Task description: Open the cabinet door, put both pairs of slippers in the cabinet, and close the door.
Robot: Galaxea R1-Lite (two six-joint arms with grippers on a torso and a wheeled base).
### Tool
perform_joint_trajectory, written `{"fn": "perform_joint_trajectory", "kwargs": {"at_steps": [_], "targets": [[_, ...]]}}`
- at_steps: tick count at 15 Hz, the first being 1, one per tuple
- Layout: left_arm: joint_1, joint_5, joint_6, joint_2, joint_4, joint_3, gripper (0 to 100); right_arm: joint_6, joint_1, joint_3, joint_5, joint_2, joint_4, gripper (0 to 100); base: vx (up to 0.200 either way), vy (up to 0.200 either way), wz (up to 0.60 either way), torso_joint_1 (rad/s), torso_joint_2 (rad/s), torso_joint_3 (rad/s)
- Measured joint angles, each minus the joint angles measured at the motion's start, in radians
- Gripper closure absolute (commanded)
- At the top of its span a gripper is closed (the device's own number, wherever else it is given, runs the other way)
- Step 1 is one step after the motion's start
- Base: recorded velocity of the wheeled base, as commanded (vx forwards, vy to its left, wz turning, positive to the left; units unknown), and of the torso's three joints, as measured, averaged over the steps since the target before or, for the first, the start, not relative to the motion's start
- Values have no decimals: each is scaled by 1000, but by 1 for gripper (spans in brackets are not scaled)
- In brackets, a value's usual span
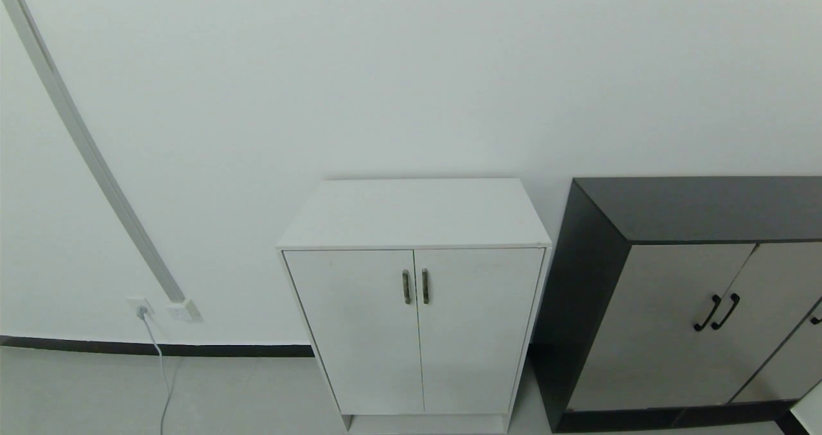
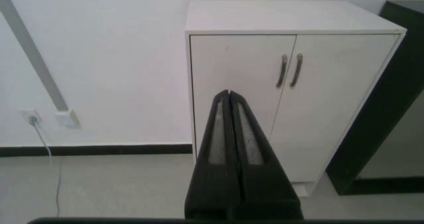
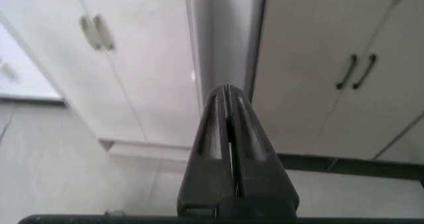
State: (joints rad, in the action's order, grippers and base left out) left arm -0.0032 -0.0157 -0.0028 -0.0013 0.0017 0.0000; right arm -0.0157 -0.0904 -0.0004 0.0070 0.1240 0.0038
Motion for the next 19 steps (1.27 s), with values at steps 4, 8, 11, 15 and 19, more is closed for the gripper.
{"fn": "perform_joint_trajectory", "kwargs": {"at_steps": [4,8,11,15,19], "targets": [[0,0,0,0,0,0,100,0,37,0,-6,-22,0,100,0,0,0,0,0,0],[0,0,0,0,0,0,100,3,108,0,-4,-65,-1,100,0,0,0,0,0,0],[0,0,0,0,0,0,100,-43,95,0,-21,-107,-4,100,0,0,0,0,0,0],[0,-1,3,0,-1,0,100,-66,94,0,-94,-120,-9,100,0,0,0,0,0,0],[1,-1,3,0,-1,0,100,-66,94,0,-95,-124,-10,100,0,0,0,0,0,0]]}}
